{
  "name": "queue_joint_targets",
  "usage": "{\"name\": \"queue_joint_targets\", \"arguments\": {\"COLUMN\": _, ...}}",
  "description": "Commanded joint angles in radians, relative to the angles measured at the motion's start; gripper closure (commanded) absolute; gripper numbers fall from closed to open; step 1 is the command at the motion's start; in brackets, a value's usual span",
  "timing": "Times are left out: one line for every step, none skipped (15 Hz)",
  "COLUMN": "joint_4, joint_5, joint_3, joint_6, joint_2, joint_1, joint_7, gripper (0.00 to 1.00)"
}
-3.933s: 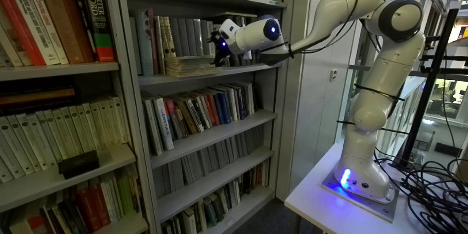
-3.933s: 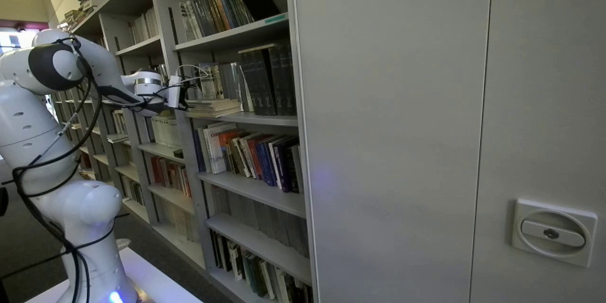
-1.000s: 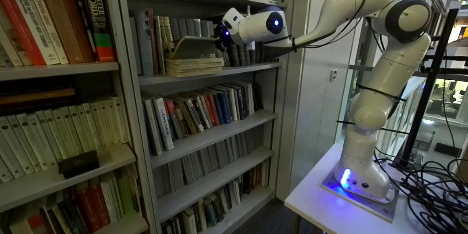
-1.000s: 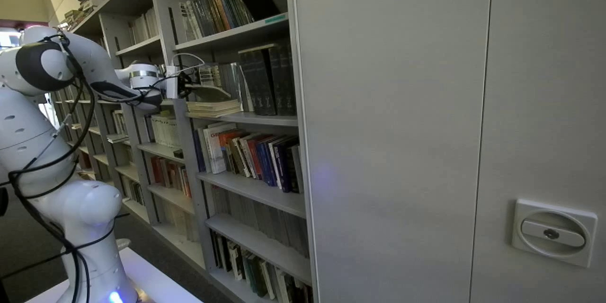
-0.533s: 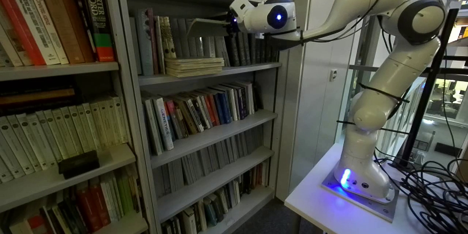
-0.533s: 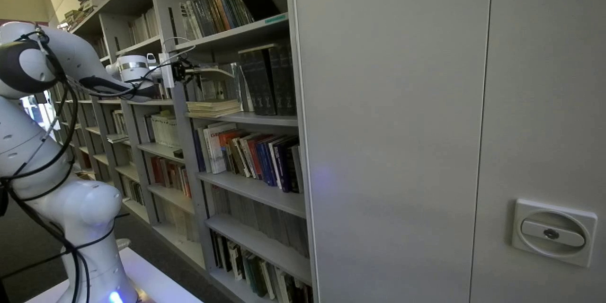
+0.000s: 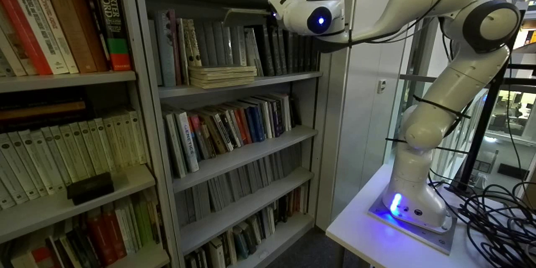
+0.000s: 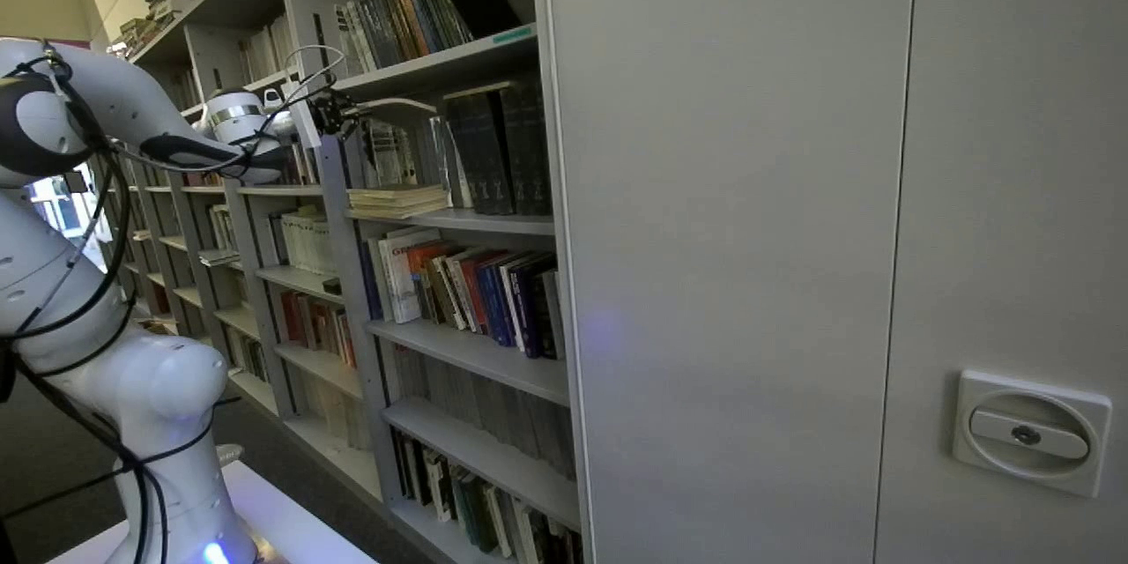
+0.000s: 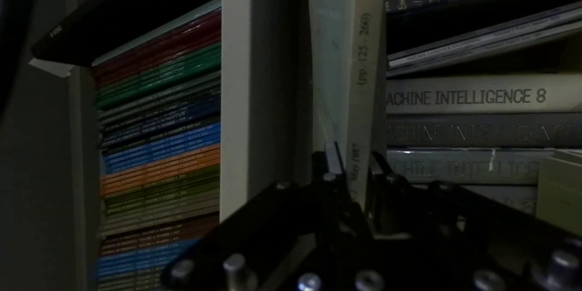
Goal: Pick up one of the paper books and put it on top of the large encyclopedia books
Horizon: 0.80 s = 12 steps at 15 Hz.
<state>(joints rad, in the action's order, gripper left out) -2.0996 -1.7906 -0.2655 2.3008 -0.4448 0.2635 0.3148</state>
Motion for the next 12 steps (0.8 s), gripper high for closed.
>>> {"name": "queue_joint_targets", "arguments": {"joint_4": 0.008, "joint_5": -0.092, "joint_3": 0.000, "joint_6": -0.005, "joint_2": -0.013, "joint_1": 0.012, "joint_7": 0.015, "gripper": 0.97}}
{"name": "queue_joint_targets", "arguments": {"joint_4": 0.013, "joint_5": -0.109, "joint_3": -0.001, "joint_6": -0.004, "joint_2": -0.009, "joint_1": 0.014, "joint_7": 0.013, "gripper": 0.97}}
{"name": "queue_joint_targets", "arguments": {"joint_4": 0.022, "joint_5": -0.125, "joint_3": -0.001, "joint_6": -0.001, "joint_2": -0.001, "joint_1": 0.017, "joint_7": 0.007, "gripper": 0.97}}
{"name": "queue_joint_targets", "arguments": {"joint_4": 0.031, "joint_5": -0.138, "joint_3": 0.002, "joint_6": 0.004, "joint_2": 0.006, "joint_1": 0.021, "joint_7": 0.000, "gripper": 0.97}}
{"name": "queue_joint_targets", "arguments": {"joint_4": 0.039, "joint_5": -0.151, "joint_3": 0.004, "joint_6": 0.009, "joint_2": 0.012, "joint_1": 0.023, "joint_7": 0.000, "gripper": 0.97}}
{"name": "queue_joint_targets", "arguments": {"joint_4": 0.052, "joint_5": -0.159, "joint_3": 0.008, "joint_6": 0.020, "joint_2": 0.022, "joint_1": 0.025, "joint_7": -0.006, "gripper": 0.97}}
{"name": "queue_joint_targets", "arguments": {"joint_4": 0.062, "joint_5": -0.166, "joint_3": 0.010, "joint_6": 0.028, "joint_2": 0.029, "joint_1": 0.026, "joint_7": -0.010, "gripper": 0.97}}
{"name": "queue_joint_targets", "arguments": {"joint_4": 0.072, "joint_5": -0.173, "joint_3": 0.012, "joint_6": 0.035, "joint_2": 0.036, "joint_1": 0.027, "joint_7": -0.010, "gripper": 0.97}}
{"name": "queue_joint_targets", "arguments": {"joint_4": 0.082, "joint_5": -0.174, "joint_3": 0.015, "joint_6": 0.045, "joint_2": 0.042, "joint_1": 0.026, "joint_7": -0.009, "gripper": 0.97}}
{"name": "queue_joint_targets", "arguments": {"joint_4": 0.092, "joint_5": -0.175, "joint_3": 0.017, "joint_6": 0.053, "joint_2": 0.047, "joint_1": 0.026, "joint_7": -0.009, "gripper": 0.97}}
{"name": "queue_joint_targets", "arguments": {"joint_4": 0.101, "joint_5": -0.175, "joint_3": 0.018, "joint_6": 0.057, "joint_2": 0.052, "joint_1": 0.024, "joint_7": -0.011, "gripper": 0.97}}
{"name": "queue_joint_targets", "arguments": {"joint_4": 0.113, "joint_5": -0.175, "joint_3": 0.020, "joint_6": 0.063, "joint_2": 0.057, "joint_1": 0.023, "joint_7": -0.012, "gripper": 0.97}}
